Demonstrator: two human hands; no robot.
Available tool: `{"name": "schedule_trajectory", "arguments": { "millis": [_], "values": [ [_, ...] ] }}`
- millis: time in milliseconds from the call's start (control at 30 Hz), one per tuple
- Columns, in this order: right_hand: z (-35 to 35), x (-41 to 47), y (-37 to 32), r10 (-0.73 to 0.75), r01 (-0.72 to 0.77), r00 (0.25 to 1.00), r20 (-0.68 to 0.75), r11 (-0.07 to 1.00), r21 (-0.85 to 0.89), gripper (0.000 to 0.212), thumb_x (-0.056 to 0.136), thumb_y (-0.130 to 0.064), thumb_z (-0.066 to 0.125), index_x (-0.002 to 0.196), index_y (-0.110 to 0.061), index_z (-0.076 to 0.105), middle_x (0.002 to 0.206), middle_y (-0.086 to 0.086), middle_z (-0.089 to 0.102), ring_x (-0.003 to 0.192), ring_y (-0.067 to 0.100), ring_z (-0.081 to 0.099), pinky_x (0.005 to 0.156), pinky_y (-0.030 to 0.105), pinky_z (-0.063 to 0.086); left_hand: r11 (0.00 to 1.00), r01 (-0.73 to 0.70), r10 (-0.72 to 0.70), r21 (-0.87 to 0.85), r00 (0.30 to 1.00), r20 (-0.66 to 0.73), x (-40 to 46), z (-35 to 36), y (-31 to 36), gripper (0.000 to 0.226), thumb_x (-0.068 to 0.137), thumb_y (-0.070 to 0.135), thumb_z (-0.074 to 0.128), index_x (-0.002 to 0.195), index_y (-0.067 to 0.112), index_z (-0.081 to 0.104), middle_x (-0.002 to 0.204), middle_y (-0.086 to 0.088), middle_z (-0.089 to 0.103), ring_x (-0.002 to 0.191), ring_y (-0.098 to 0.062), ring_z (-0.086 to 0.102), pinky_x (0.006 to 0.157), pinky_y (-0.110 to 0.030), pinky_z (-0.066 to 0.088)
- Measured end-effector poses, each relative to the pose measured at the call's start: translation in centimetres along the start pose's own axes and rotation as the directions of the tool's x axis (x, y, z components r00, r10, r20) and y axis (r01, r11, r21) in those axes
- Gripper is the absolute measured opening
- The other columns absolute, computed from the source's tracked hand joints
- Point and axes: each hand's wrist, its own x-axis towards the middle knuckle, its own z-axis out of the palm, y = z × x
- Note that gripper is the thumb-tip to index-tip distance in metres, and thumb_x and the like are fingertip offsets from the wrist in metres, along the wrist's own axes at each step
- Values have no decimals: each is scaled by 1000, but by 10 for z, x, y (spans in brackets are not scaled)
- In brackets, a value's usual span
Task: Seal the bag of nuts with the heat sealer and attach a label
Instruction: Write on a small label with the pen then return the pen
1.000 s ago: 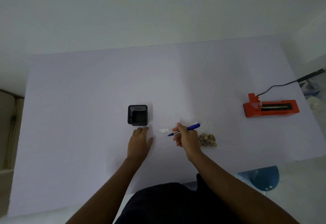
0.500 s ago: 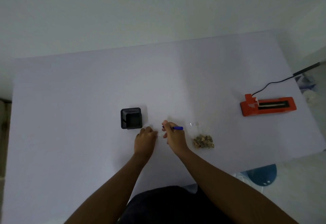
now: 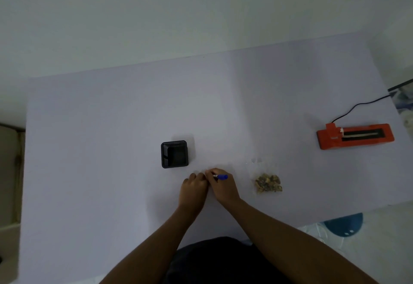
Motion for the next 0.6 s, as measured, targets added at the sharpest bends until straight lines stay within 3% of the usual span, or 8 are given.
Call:
{"name": "schedule_trajectory", "arguments": {
  "millis": [100,167,300,433,600],
  "values": [
    [1,0,6,-1,1,1000,-7,1000,10,30,101,-28,57,83,-8,70,76,6,70,71,18,67,70,32,55,999,-19,17,33,999,50,0,-3,0,22,90,12,64,112,10,65,105,-7,66,93,-22,61,77,-31,53],
    [1,1,6,-13,13,1000,-14,1000,1,33,102,-27,56,79,-6,68,71,8,68,67,21,65,66,34,53,998,-34,31,61,998,52,1,-5,-1,21,95,12,57,115,10,63,111,-7,64,99,-22,58,82,-32,50],
    [0,4,8,-40,39,998,-42,999,-26,36,102,-23,55,72,-4,64,67,9,64,62,22,61,59,26,46,996,-44,39,84,997,59,2,-9,0,22,96,10,52,115,11,62,113,-8,61,102,-24,55,83,-33,48],
    [2,6,10,-73,72,997,-33,997,-18,33,102,-23,56,74,-7,64,67,3,63,60,13,59,60,18,44,997,-34,29,71,998,61,3,-10,-1,21,96,11,52,115,11,62,114,-7,62,102,-23,56,82,-32,49],
    [3,6,14,-92,91,994,-63,996,-19,30,102,-20,56,78,-5,66,71,7,65,65,17,61,62,17,46,997,-44,40,69,997,59,4,-12,-2,21,98,14,51,116,11,62,115,-7,61,105,-23,56,86,-33,50]
  ]
}}
